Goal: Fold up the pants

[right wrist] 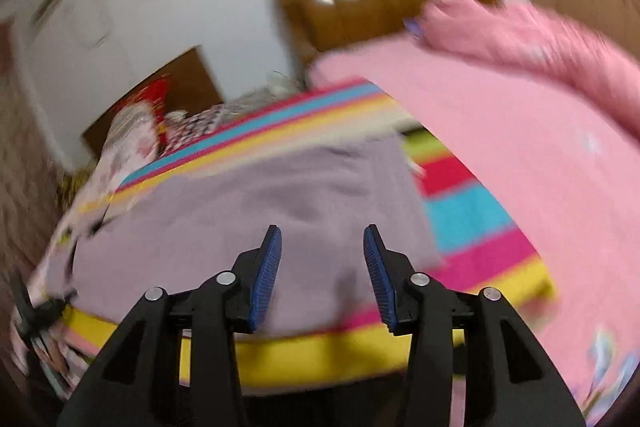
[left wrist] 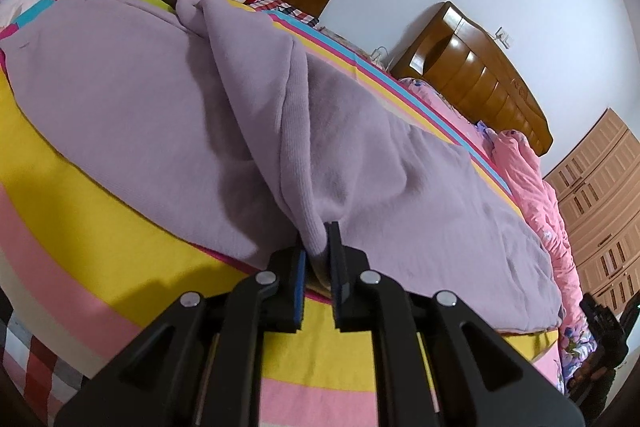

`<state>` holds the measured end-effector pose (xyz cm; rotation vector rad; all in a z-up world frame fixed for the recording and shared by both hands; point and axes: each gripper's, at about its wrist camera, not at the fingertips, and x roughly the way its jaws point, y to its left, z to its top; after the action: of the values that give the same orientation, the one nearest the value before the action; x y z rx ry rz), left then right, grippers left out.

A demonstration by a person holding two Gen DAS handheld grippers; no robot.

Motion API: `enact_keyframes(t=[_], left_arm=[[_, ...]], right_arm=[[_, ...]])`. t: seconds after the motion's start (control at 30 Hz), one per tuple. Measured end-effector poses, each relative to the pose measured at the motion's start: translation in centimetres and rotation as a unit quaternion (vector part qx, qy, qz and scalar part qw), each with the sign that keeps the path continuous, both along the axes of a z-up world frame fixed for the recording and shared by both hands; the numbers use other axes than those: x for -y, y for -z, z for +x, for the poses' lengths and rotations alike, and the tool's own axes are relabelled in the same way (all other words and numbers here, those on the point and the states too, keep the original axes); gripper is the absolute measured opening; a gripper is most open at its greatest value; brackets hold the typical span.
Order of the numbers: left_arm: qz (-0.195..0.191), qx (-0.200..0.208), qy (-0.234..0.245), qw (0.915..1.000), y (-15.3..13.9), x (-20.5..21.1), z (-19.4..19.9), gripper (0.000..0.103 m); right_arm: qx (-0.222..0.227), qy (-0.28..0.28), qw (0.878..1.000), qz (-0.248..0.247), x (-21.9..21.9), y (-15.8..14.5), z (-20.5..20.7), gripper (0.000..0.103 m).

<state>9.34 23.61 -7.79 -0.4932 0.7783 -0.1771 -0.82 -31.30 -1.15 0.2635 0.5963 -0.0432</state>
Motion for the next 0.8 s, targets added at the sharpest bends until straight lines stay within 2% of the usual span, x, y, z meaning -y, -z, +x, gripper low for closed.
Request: enact_keyframes(t=[0.03, 0.07, 0.13, 0.2, 0.27, 0.4, 0.47, 0.5, 0.6, 0.63, 0.7, 0.73, 0.77, 0.8], left_arm=[[-0.001, 0.000, 0.001, 1.0000, 0.1, -0.1, 0.0, 0.010], [-0.004, 0.001, 0.003, 1.0000, 0.1, -0.2, 0.0, 0.014], [-0.014, 0.002, 0.010, 0.9999, 0.0, -0.4, -0.1, 0.030], [-0.014, 0.009, 0.005, 0.9998, -0.8, -0.8, -0.4, 0.068], [0.005, 0.020, -0.024, 0.9995, -2.5, -2.0, -0.5, 0.080], [0.040, 0.033, -0.052, 0.9973, -6.0, -4.0, 2.2, 0.080], [0.114, 0.018, -0.050, 0.9921, -8.1, -3.1, 6.0, 0.080], [0.152, 0.008, -0.043, 0.9874, -8.9, -2.2, 8.6, 0.080], [0.216, -0.048, -0.008, 0.9752, -9.1, 0.3, 15.4, 0.080], [0.257, -0.077, 0.008, 0.9634, -8.5, 1.8, 18.5, 0.080], [0.312, -0.110, 0.019, 0.9434, -7.3, 3.3, 21.4, 0.080], [0.345, -0.131, 0.030, 0.9289, -6.3, 4.2, 23.0, 0.080], [0.363, -0.144, 0.038, 0.9198, -5.5, 4.7, 24.0, 0.080], [0.368, -0.151, 0.038, 0.9168, -4.9, 4.7, 24.5, 0.080]], right_arm=[[-0.008, -0.028, 0.999, -0.015, -1.9, 0.3, 1.2, 0.058], [-0.014, -0.044, 0.999, -0.027, -3.1, 0.6, 1.9, 0.060], [-0.051, -0.079, 0.993, -0.070, -6.1, 2.5, 4.3, 0.063], [-0.116, -0.090, 0.985, -0.091, -7.4, 5.9, 6.2, 0.064], [-0.087, -0.090, 0.988, -0.093, -7.3, 6.3, 5.8, 0.066], [-0.094, -0.100, 0.988, -0.074, -6.7, 5.8, 6.3, 0.066], [-0.095, -0.099, 0.987, -0.079, -7.0, 5.9, 6.5, 0.066], [-0.094, -0.098, 0.987, -0.081, -6.8, 5.9, 6.4, 0.066], [-0.093, -0.093, 0.987, -0.087, -7.3, 6.2, 6.1, 0.067], [-0.094, -0.093, 0.987, -0.086, -7.4, 6.4, 5.8, 0.067], [-0.095, -0.096, 0.987, -0.083, -7.4, 6.7, 5.5, 0.067], [-0.095, -0.097, 0.987, -0.082, -7.3, 6.7, 5.5, 0.067], [-0.097, -0.098, 0.987, -0.081, -7.2, 6.6, 5.5, 0.067], [-0.099, -0.098, 0.987, -0.081, -7.2, 6.5, 5.5, 0.067]])
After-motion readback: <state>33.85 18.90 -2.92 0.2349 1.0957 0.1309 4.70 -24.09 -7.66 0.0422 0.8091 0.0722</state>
